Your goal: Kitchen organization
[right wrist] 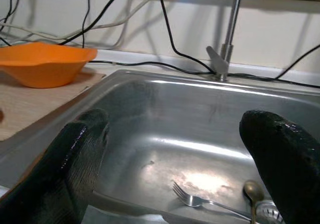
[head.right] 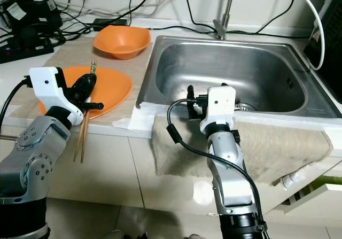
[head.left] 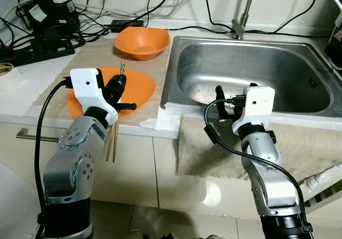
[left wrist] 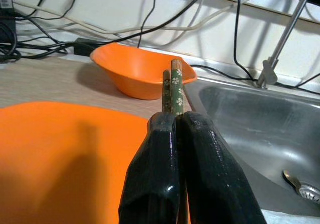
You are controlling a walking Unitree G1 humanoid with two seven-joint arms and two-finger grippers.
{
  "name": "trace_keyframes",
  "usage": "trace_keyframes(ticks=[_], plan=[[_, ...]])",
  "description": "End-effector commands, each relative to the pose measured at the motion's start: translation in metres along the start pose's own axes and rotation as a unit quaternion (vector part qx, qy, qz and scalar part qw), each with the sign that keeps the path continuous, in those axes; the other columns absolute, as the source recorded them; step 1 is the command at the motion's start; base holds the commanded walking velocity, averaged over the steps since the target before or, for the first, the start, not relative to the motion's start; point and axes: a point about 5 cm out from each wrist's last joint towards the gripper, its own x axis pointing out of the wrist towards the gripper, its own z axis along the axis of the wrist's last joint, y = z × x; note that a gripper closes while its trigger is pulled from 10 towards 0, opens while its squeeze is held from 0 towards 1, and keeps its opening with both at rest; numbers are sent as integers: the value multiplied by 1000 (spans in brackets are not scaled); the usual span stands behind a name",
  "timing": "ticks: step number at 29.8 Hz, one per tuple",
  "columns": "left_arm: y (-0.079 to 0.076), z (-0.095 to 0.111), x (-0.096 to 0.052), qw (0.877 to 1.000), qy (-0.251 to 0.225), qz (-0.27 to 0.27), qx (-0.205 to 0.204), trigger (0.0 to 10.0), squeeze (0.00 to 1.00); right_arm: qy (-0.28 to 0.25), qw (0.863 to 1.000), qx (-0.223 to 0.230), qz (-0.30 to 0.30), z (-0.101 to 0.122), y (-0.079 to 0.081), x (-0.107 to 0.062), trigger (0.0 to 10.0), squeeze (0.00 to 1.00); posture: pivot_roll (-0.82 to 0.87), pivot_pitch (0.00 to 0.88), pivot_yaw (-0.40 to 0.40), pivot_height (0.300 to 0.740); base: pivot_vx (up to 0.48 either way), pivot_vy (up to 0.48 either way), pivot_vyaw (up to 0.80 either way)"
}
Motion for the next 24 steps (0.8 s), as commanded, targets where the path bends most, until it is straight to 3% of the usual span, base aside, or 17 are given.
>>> trace_keyframes(ticks=[1, 5, 22, 24], plan=[[0, 4, 3, 1000, -8, 4, -2, 0, 0, 11, 1000, 0, -1, -4, -1, -1, 10000, 0, -11, 0, 27, 732, 0, 0, 0], [0, 5, 4, 1000, -11, 6, -10, 0, 0, 12, 1000, 0, -1, -4, -1, -1, 10000, 0, -11, 0, 27, 732, 0, 0, 0], [-2, 4, 7, 1000, -10, 2, -17, 0, 0, 15, 1000, 0, 0, -6, -1, 0, 10000, 0, -16, 0, 28, 732, -475, 0, 0], [-3, 6, 8, 1000, -15, 2, -14, 0, 0, 16, 1000, 0, 0, -6, -1, -1, 10000, 0, -16, 0, 28, 732, 0, 0, 0]])
